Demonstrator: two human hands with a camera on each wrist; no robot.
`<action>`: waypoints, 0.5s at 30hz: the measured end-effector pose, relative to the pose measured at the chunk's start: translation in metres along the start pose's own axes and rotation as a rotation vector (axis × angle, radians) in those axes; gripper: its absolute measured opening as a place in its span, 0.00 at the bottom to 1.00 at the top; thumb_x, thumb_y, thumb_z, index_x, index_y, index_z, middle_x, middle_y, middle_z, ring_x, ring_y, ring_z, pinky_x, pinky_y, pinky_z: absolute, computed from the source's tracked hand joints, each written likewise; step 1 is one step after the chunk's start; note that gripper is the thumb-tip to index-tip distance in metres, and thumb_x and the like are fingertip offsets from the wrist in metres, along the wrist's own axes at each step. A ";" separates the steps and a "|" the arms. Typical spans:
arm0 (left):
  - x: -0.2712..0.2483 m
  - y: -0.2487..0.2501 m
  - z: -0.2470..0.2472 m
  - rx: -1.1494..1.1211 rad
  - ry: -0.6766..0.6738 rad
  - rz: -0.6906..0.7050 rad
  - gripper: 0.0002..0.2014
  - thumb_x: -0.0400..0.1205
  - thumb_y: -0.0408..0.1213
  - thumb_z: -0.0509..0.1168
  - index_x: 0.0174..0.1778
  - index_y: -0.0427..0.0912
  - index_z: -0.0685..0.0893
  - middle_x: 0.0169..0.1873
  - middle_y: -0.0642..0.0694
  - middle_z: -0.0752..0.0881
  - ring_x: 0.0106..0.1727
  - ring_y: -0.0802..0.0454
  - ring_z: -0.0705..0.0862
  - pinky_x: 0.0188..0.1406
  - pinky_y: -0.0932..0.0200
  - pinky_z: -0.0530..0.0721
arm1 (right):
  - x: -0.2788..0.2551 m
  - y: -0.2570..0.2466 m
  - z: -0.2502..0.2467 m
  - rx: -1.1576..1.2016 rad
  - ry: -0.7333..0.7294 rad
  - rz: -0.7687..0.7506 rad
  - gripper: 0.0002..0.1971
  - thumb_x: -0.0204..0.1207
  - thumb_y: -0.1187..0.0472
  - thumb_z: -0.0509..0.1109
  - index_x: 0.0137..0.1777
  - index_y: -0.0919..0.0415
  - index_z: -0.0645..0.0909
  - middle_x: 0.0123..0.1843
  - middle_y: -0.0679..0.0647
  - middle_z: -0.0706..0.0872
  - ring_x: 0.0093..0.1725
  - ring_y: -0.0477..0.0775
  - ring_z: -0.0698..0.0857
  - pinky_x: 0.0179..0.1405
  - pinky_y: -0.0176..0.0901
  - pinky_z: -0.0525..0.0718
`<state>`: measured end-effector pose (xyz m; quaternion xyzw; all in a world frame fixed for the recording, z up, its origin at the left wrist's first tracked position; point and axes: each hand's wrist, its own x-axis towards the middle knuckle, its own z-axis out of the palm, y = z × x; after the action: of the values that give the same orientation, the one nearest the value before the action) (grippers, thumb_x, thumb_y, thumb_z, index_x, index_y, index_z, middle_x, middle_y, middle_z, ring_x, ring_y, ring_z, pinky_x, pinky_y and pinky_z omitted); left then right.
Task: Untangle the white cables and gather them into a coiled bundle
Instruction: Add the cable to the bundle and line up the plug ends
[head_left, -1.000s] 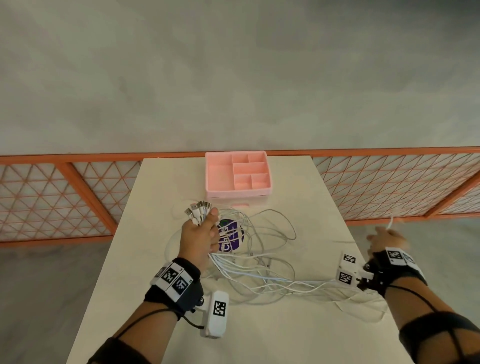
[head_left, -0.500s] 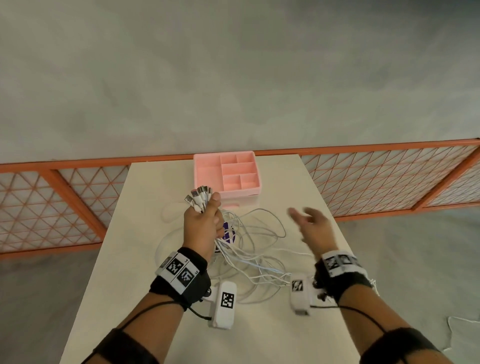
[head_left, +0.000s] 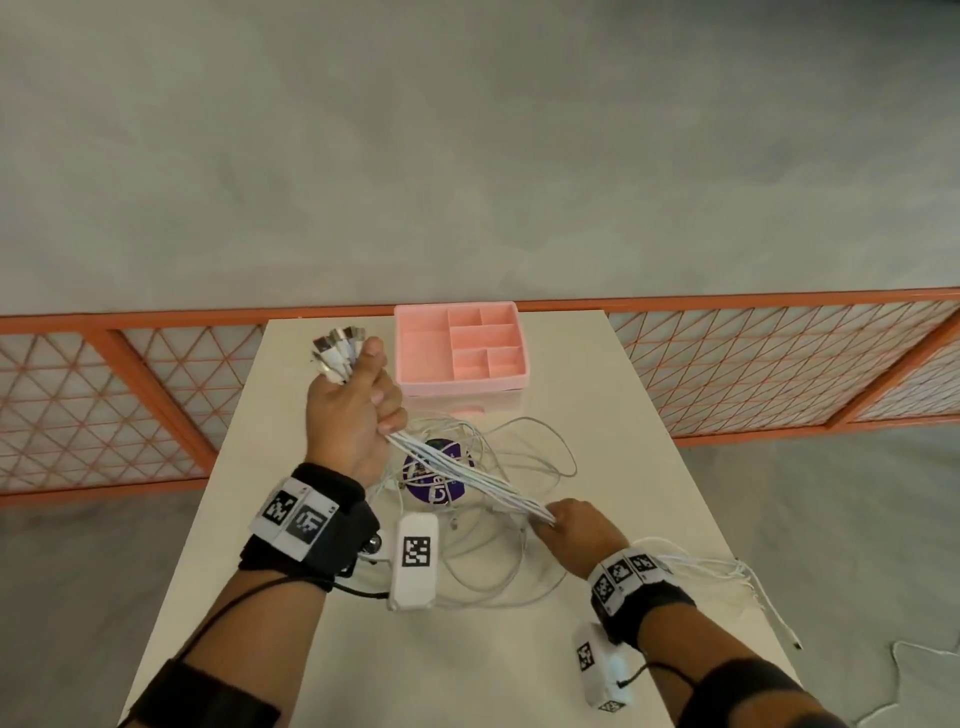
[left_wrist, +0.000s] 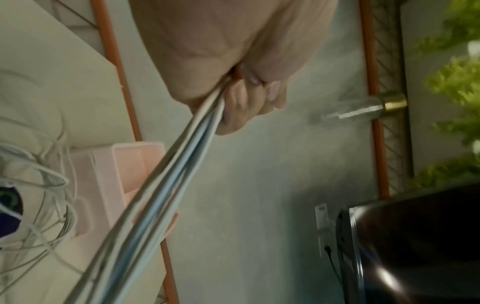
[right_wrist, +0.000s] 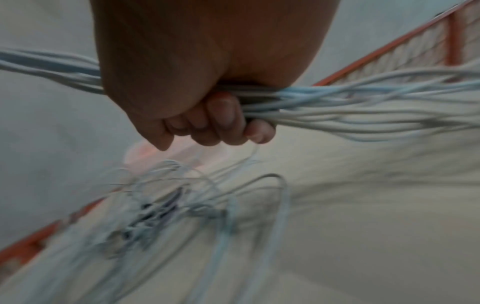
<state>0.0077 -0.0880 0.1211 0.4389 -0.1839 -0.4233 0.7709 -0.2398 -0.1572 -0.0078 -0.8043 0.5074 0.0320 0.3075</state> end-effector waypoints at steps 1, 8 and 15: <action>0.002 0.001 -0.003 -0.015 0.014 -0.003 0.12 0.87 0.42 0.64 0.37 0.48 0.81 0.20 0.54 0.67 0.19 0.59 0.61 0.16 0.65 0.62 | 0.000 0.014 -0.002 -0.040 0.009 0.033 0.20 0.83 0.45 0.62 0.30 0.51 0.72 0.32 0.47 0.80 0.37 0.54 0.82 0.32 0.42 0.73; 0.010 -0.010 -0.027 0.082 0.062 -0.061 0.11 0.88 0.41 0.64 0.38 0.49 0.80 0.21 0.53 0.67 0.18 0.60 0.60 0.16 0.67 0.58 | -0.012 0.094 -0.037 -0.283 0.008 0.241 0.14 0.84 0.45 0.60 0.40 0.50 0.77 0.42 0.49 0.84 0.44 0.54 0.85 0.44 0.43 0.80; -0.016 -0.067 -0.059 0.480 -0.081 -0.379 0.09 0.86 0.40 0.67 0.41 0.43 0.78 0.20 0.51 0.65 0.19 0.55 0.60 0.17 0.65 0.58 | -0.007 0.151 -0.112 -0.380 0.239 0.417 0.18 0.83 0.47 0.64 0.32 0.53 0.78 0.32 0.49 0.84 0.36 0.54 0.85 0.41 0.44 0.83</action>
<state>0.0045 -0.0615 0.0341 0.6177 -0.2243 -0.5212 0.5445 -0.3981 -0.2556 0.0156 -0.7241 0.6791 0.0939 0.0763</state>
